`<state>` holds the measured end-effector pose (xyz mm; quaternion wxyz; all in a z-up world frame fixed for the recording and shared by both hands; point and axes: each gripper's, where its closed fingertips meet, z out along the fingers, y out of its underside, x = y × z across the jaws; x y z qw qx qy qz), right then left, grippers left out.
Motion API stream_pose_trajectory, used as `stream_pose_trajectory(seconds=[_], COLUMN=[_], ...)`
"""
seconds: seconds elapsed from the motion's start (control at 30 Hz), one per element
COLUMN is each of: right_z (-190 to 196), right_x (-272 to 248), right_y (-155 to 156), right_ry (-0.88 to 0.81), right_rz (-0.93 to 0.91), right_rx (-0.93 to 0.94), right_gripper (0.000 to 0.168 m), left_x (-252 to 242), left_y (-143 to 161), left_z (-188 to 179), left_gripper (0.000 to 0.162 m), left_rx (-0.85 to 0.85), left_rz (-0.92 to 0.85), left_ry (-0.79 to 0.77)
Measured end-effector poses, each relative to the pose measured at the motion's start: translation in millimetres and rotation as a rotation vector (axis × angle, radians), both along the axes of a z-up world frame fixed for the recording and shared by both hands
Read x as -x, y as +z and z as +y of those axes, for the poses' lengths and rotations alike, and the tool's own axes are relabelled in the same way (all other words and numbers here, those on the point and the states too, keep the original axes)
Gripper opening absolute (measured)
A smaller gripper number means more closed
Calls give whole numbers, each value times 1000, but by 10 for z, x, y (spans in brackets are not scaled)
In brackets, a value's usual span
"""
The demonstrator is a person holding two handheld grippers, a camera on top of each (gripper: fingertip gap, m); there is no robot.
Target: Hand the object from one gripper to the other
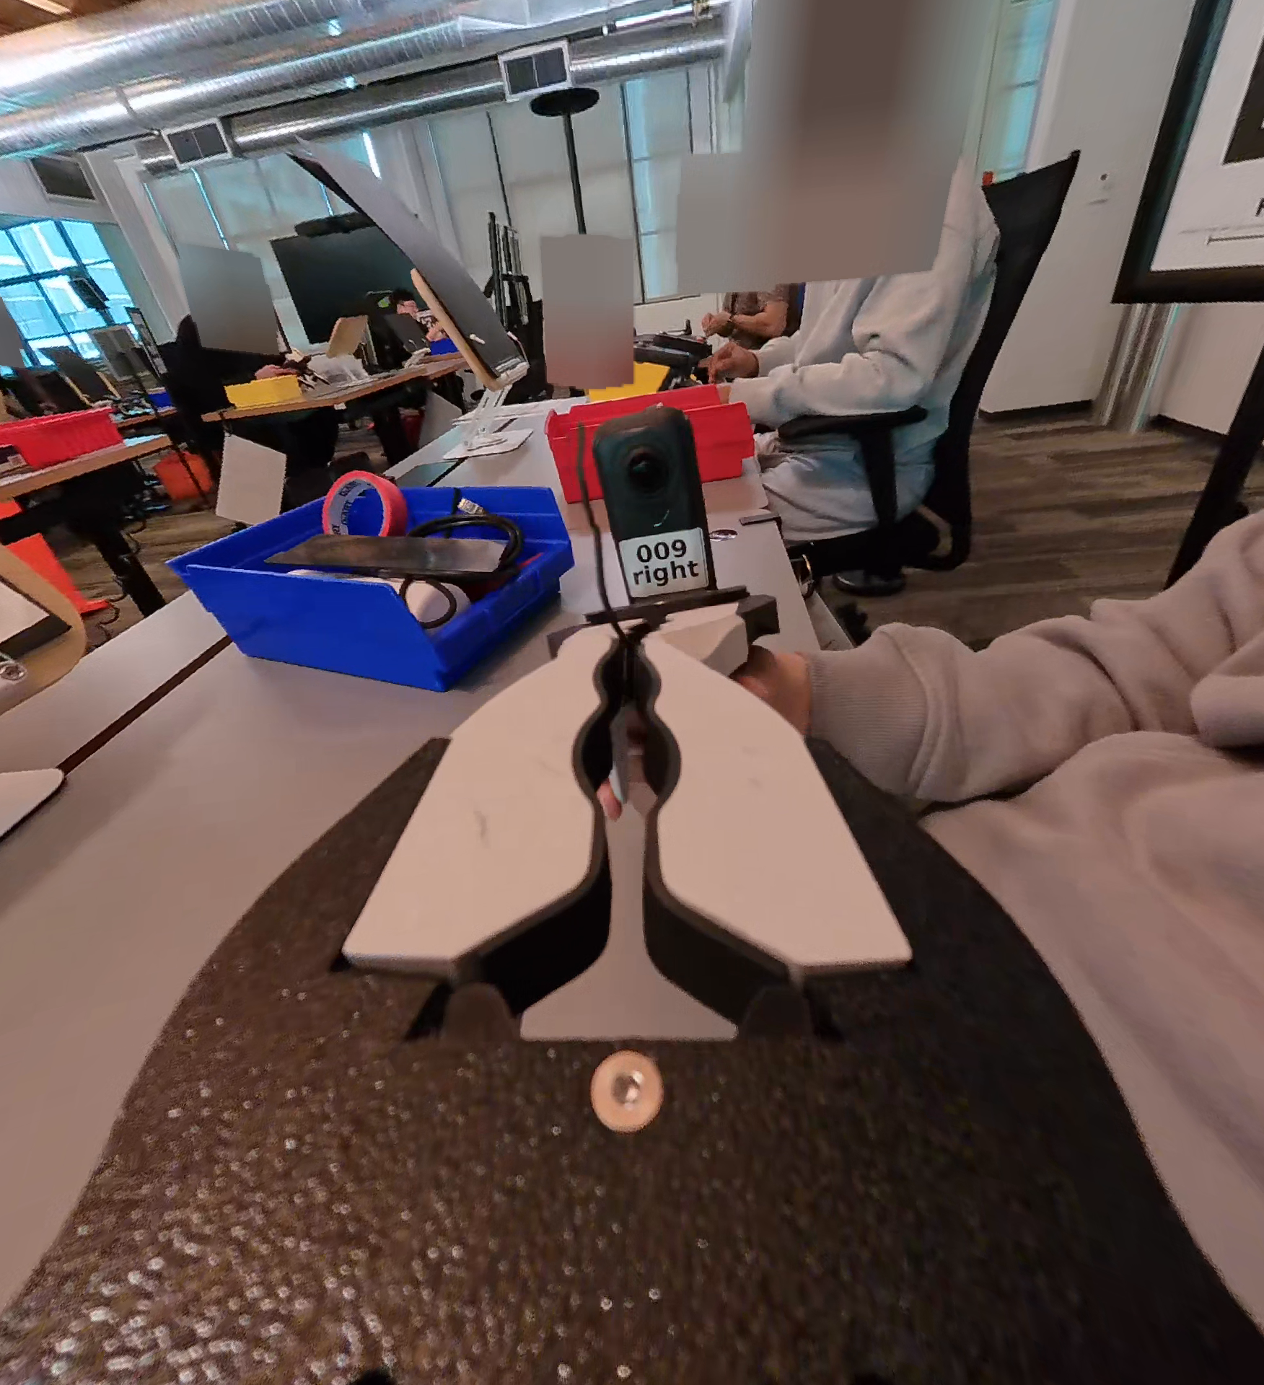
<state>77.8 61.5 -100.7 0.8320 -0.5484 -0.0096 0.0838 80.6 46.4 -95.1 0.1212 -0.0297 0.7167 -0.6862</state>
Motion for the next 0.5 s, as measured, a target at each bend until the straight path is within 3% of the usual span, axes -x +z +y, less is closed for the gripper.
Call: stream_pose_trajectory(seconds=[0.13,0.27,0.37,0.5], right_z=[33,117,153,180], right_x=[-75,-304,-359,-433], right_y=[-52,-217,-304,-402], right_ry=[-109,-503,-708,-787], right_rz=[-67,-413,-711,-818], right_rx=[26,192,289,381], right_gripper=[9,34,34,28], left_x=[-27,-231,-367,-387], left_y=[-36,-98,-196,-255], left_z=[14,108,194,161], left_gripper=[0,0,0,0], left_rx=[-59,-130,-197,-221], left_rz=[9,138,215,272], left_ry=[30,205,349,412])
